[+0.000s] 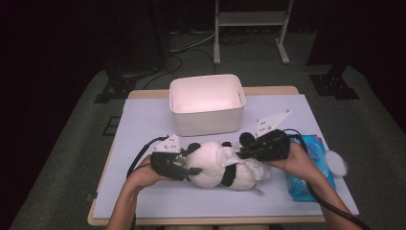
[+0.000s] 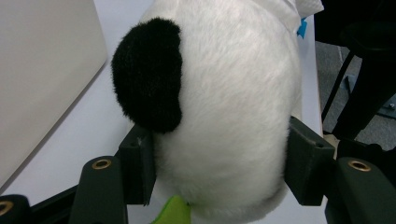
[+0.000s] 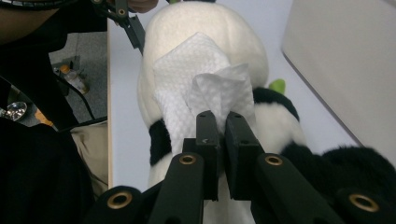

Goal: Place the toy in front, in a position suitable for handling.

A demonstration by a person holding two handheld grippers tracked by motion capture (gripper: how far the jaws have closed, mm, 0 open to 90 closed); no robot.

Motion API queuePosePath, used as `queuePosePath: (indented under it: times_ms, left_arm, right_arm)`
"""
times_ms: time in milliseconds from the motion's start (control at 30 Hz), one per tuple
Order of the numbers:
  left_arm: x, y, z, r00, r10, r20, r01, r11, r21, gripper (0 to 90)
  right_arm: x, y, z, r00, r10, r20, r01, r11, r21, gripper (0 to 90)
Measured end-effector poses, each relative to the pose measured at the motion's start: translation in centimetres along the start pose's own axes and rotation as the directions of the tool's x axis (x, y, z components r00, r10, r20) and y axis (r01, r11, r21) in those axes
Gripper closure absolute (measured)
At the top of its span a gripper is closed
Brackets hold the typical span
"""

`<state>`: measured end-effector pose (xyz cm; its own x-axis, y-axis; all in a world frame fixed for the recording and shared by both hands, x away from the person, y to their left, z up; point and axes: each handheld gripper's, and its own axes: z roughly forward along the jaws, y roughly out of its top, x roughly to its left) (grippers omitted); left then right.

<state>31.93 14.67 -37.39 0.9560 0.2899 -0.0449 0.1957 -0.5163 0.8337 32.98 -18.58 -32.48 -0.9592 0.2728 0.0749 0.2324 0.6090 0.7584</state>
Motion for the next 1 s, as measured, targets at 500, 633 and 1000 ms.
queuePosePath:
  times_ms: [500,633,1000]
  left_arm:
    - [0.3,-0.5,-0.1,1.0,0.0,0.008,0.0,1.0,0.005,36.8]
    - [0.3,-0.5,-0.1,1.0,-0.002,0.007,0.002,1.0,0.008,36.7]
    - [0.1,-0.3,-0.2,0.9998,0.017,0.002,-0.017,0.9997,0.017,36.8]
  right_arm:
    - [-1.9,-5.9,-2.5,0.9877,0.149,0.047,-0.147,0.988,-0.035,83.7]
    - [-2.5,-6.5,-2.2,0.9836,0.177,0.036,-0.175,0.984,-0.041,83.6]
    - [-3.4,-4.1,-2.0,0.9862,0.156,0.056,-0.154,0.987,-0.039,83.6]
